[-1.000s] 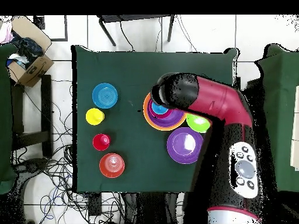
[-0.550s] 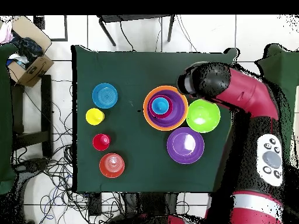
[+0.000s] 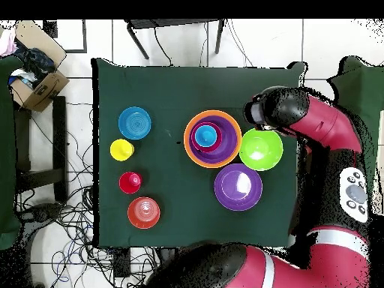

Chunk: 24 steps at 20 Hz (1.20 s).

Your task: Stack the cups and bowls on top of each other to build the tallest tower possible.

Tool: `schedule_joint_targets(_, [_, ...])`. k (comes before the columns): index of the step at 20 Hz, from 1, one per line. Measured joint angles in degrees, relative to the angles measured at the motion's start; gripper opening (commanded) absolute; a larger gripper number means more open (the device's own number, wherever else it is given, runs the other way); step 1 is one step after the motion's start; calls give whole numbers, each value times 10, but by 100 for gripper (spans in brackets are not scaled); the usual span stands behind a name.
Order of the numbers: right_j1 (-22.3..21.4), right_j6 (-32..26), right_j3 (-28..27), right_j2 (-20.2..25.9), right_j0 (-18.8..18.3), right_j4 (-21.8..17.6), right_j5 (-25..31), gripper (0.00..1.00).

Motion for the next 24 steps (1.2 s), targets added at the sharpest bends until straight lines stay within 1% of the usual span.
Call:
schedule_joint_targets(5, [23,0,0,0,1,0,-4,100])
schedule_joint_targets(10, [34,0,-1,0,4,1,-4,100])
schedule_joint_targets(24, [38,0,-20,0,4,1,-4,100])
